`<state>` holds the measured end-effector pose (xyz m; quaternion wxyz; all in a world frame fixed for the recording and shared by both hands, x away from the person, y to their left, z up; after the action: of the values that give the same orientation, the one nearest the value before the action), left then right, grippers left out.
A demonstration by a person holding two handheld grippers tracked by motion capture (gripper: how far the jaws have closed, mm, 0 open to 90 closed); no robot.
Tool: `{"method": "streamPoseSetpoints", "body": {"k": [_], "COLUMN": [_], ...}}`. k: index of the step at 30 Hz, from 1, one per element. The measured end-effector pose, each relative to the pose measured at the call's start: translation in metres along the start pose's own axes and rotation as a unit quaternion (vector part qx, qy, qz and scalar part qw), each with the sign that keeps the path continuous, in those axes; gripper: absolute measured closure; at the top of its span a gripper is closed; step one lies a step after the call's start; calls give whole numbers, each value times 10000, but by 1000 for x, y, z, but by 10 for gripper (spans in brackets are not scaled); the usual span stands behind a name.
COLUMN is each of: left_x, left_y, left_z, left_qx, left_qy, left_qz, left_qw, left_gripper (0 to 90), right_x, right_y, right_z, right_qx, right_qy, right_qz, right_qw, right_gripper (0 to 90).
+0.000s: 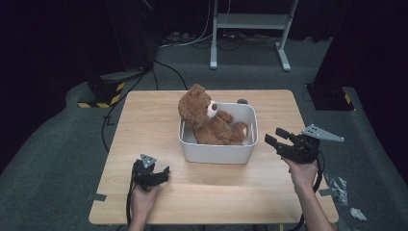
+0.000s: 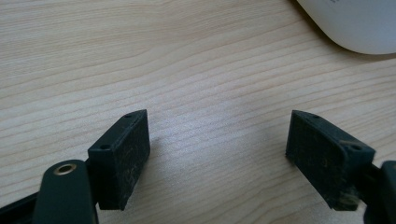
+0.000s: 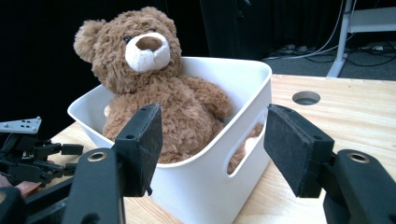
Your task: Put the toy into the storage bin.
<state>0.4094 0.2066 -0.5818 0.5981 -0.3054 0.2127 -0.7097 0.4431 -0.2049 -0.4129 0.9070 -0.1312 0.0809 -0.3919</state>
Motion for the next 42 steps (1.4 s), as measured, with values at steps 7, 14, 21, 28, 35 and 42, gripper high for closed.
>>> {"method": "streamPoseSetpoints", "body": {"k": [7,14,21,28,35,42], "left_x": [0,0,0,0,0,0], "left_y": [0,0,0,0,0,0], "left_z": [0,0,0,0,0,0], "left_qx": [-1,-1,-1,-3,-5,-17], "left_qy": [0,0,1,-6,-4,7], "left_qz": [0,-1,-1,4,5,8], "left_qw": [10000,10000,10000,10000,10000,10000], "left_gripper": [216,216,216,216,217,217], "right_x": [2,3,6,11,13,20], "right_y": [-6,-10,-10,-7,-12,-8], "right_z": [-9,-17,-26,-39,-53,-65], "right_qx": [-47,-71,-183,-341,-406,-498], "right_qy": [44,92,120,133,228,410], "right_qz": [-66,-153,-277,-442,-550,-812], "right_qw": [10000,9998,9994,9984,9974,9946], "right_gripper": [379,379,379,387,393,395]}}
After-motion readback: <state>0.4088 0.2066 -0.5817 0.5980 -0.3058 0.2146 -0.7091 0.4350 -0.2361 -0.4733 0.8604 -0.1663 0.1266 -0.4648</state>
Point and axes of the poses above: each handheld gripper's, and its own axes: y roughly forward along the jaws, z roughly out of its top, x roughly to its right, the point moved 8 cm from there along y, roughly forward along the jaws, and after that the axes turned 13 degrees about -y, right-handed, at the moved point
